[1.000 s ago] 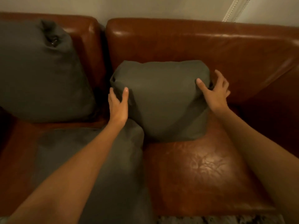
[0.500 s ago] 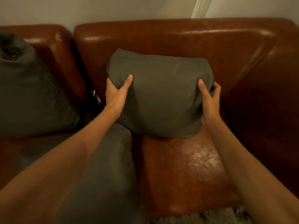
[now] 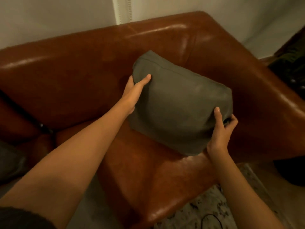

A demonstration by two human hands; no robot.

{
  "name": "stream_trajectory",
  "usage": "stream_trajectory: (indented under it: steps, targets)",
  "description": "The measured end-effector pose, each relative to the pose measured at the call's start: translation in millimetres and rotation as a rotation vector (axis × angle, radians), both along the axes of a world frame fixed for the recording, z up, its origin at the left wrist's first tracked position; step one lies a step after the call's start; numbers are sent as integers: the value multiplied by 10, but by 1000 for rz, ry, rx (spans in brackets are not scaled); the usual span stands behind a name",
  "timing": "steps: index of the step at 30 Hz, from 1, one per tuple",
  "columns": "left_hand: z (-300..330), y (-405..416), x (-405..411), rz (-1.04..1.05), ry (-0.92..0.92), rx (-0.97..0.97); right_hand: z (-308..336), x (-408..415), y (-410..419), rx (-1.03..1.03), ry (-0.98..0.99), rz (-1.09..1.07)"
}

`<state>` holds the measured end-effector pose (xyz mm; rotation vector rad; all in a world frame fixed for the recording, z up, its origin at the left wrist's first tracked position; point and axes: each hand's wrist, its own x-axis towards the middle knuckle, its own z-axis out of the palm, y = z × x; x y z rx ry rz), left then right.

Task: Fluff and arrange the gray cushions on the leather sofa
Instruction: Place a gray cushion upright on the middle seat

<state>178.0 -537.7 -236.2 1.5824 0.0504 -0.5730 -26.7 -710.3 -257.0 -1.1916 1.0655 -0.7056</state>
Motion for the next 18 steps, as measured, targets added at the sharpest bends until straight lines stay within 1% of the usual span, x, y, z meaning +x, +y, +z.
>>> stream_trajectory:
  steps: [4, 8, 12, 15, 18]
  targets:
    - [24, -596, -125, -135, 31, -41, -85, -412, -124, 4, -2, -171]
    - [-3, -826, -129, -118, 24, -49, -130, -584, -89, 35, -13, -199]
    - [56, -982, -135, -169, -20, -47, -136, -694, 94, 12, 9, -323]
    - [64, -1178, -244, -261, -71, 12, -120, -760, 197, -13, 75, -426]
    - [-18, -1290, -443, -377, -81, 95, -123, -788, 257, 33, 148, -453]
